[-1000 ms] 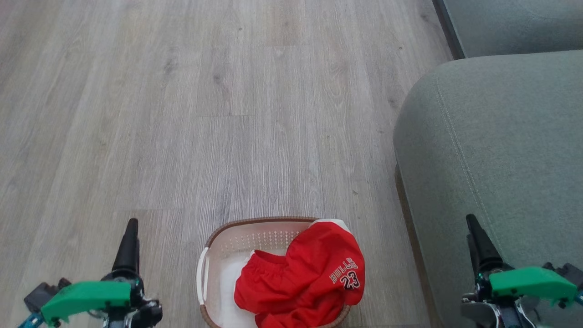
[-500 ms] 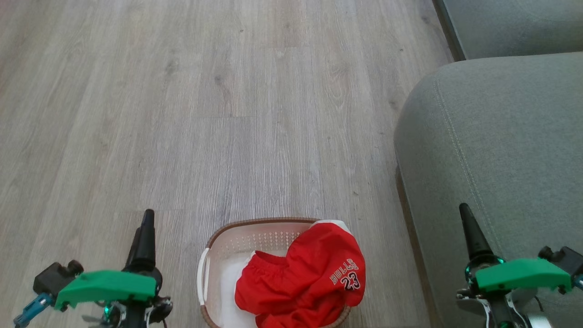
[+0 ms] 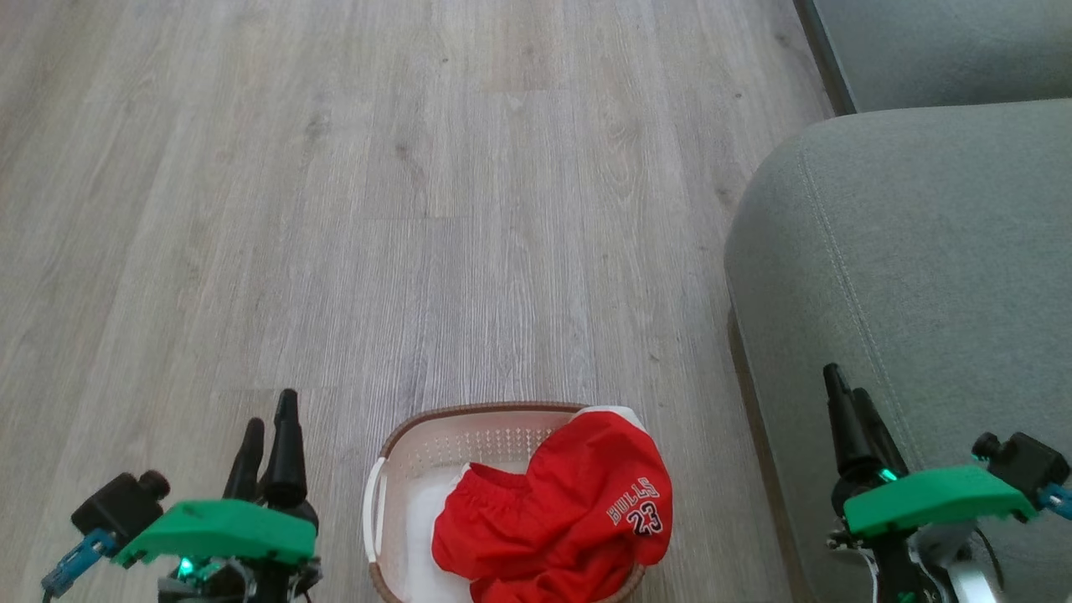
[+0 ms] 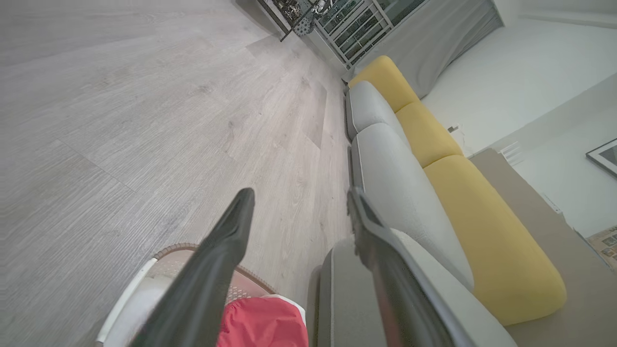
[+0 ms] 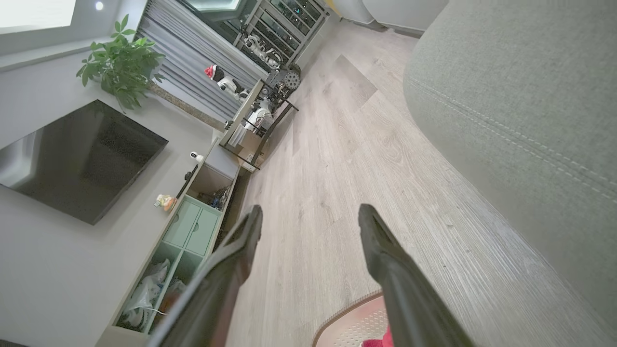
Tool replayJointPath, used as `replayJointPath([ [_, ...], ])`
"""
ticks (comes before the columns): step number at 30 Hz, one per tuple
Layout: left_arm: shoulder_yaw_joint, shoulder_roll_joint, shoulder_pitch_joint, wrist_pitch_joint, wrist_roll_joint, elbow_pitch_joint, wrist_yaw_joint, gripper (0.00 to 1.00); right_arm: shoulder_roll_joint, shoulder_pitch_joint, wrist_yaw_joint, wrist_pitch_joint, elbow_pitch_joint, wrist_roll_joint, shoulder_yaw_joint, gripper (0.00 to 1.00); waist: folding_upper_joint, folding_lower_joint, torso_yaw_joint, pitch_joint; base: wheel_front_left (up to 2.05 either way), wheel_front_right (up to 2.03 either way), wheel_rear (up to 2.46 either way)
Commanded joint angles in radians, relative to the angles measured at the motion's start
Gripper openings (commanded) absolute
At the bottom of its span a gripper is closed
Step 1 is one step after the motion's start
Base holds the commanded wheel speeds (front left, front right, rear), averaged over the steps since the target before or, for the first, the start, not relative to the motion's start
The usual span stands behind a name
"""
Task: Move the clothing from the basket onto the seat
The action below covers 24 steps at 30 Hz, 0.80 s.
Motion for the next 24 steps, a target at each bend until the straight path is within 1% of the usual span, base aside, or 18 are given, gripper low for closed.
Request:
replayJointPath([
  [1, 0.006, 0.016, -0.022, -0.014, 0.038, -0.049, 0.007, 1.0, -0.008, -0.043, 0.0, -0.013, -0.045, -0.036, 0.017, 1.0, 0.0, 0.0, 0.0, 0.0, 0.0, 0.0, 0.0],
  [12, -0.018, 0.025, -0.003, -0.046, 0.175, -0.074, 0.038, 1.0, -0.008, -0.044, 0.0, -0.046, -0.054, -0.178, 0.039, 1.0, 0.0, 0.0, 0.002, -0.005, 0.0, 0.0, 0.0],
  [24, -0.022, 0.032, 0.018, -0.081, 0.32, -0.097, 0.073, 1.0, -0.009, -0.046, 0.0, -0.081, -0.078, -0.327, 0.062, 1.0, 0.0, 0.0, 0.002, -0.008, 0.0, 0.0, 0.0],
])
